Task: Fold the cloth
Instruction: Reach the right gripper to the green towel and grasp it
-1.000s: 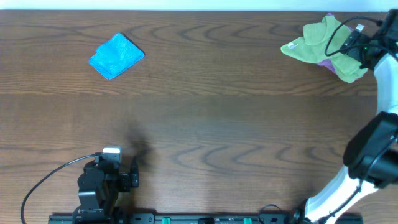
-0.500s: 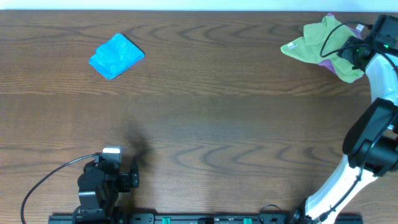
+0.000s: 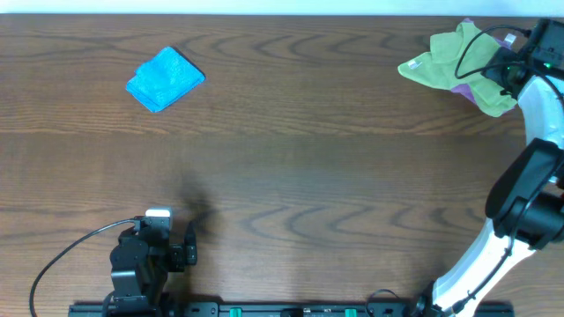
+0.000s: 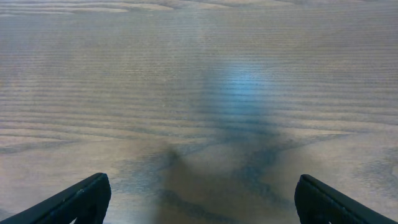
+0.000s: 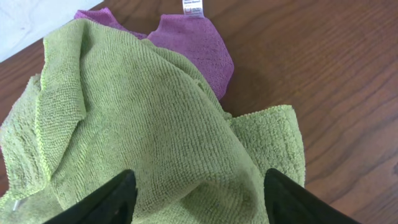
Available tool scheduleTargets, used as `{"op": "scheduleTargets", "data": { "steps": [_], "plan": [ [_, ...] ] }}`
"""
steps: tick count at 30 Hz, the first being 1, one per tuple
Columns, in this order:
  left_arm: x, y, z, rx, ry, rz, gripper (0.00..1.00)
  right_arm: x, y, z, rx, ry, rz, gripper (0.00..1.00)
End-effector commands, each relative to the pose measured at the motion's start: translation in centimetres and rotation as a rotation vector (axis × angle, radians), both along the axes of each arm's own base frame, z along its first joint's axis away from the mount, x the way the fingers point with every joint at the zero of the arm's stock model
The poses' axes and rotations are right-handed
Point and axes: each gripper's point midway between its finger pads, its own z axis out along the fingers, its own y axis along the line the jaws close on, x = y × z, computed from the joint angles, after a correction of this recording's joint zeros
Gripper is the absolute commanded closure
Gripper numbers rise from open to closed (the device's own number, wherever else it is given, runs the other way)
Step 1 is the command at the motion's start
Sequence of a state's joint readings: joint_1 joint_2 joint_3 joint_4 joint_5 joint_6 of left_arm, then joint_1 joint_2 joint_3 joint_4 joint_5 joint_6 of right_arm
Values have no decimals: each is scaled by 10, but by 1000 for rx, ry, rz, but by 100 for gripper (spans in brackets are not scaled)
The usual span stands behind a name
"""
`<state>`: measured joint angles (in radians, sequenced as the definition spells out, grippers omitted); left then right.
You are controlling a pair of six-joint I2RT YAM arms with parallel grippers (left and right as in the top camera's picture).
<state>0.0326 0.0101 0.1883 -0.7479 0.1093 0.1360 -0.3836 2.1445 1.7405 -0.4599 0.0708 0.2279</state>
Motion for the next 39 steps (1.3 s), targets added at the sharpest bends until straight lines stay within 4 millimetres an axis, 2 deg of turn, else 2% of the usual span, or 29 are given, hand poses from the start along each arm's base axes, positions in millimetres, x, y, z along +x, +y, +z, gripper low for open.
{"op": "scheduleTargets", "data": {
  "steps": [1, 3, 5, 6, 7, 10, 12, 14, 17, 22, 23, 27, 28, 32, 35, 39],
  "plan": [
    [-3, -3, -10, 4, 26, -23, 5, 4, -4, -9, 6, 8, -6, 44],
    [-3, -3, -10, 4, 26, -23, 4, 5, -4, -9, 4, 5, -6, 49],
    [-3, -3, -10, 4, 26, -23, 5, 5, -5, -8, 3, 2, -7, 50],
    [-3, -3, -10, 4, 26, -23, 5, 5, -5, -9, 3, 3, -7, 46],
    [-3, -3, -10, 4, 26, -23, 5, 5, -5, -9, 3, 4, -7, 36],
    [-3, -3, -10, 4, 26, -23, 5, 6, -5, -15, 6, 10, -7, 34],
    [-3, -3, -10, 4, 26, -23, 5, 5, -5, -20, 10, 19, -7, 37],
    [-3, -3, -10, 4, 26, -23, 5, 5, -5, -23, 11, 22, -7, 44],
    [-3, -3, -10, 4, 26, -23, 4, 7, -5, -22, 9, 17, -7, 64],
    [-3, -3, -10, 4, 26, -23, 5, 7, -5, -21, 8, 14, -6, 90],
    [-3, -3, -10, 4, 26, -23, 5, 8, -4, -18, 6, 9, -3, 99],
    [-3, -3, -10, 4, 26, -23, 5, 12, 0, 7, -15, -36, 8, 99],
    [-3, -3, -10, 4, 26, -23, 4, 13, 2, 22, -31, -62, 19, 99],
    [-3, -3, -10, 4, 26, -23, 5, 15, 13, 59, -77, -110, 72, 99],
    [-3, -3, -10, 4, 26, -23, 5, 12, 30, 89, -103, -137, 139, 99],
    [-3, -3, -10, 4, 26, -23, 5, 3, 55, 114, -128, -132, 203, 99]
  ]
}}
